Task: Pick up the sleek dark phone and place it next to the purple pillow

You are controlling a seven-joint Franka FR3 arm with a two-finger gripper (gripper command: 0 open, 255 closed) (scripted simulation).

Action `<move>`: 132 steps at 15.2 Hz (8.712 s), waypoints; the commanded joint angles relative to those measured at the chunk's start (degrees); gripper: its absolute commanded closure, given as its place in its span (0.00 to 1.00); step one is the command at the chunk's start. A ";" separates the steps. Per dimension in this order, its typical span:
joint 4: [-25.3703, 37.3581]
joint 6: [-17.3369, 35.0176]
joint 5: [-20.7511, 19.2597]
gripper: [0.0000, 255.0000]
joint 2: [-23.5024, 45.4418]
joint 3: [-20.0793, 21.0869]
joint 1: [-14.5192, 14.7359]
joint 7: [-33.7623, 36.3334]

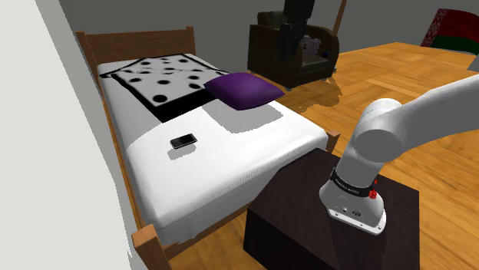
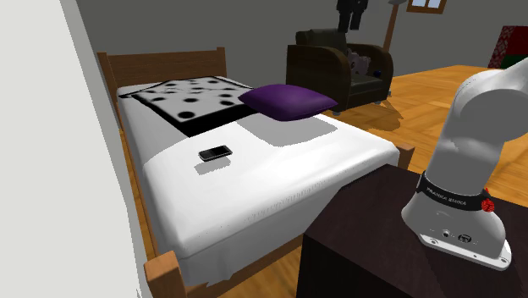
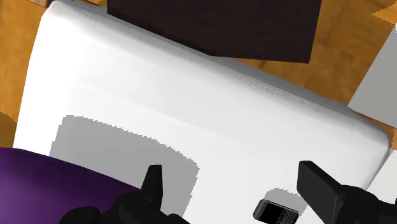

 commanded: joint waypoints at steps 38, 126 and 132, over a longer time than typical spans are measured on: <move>23.58 45.07 1.51 0.00 68.50 -1.11 13.70 -57.37; 9.87 33.16 3.41 1.00 43.30 -11.10 -0.32 -87.95; 8.16 33.08 3.19 1.00 41.66 -15.63 -4.23 -96.25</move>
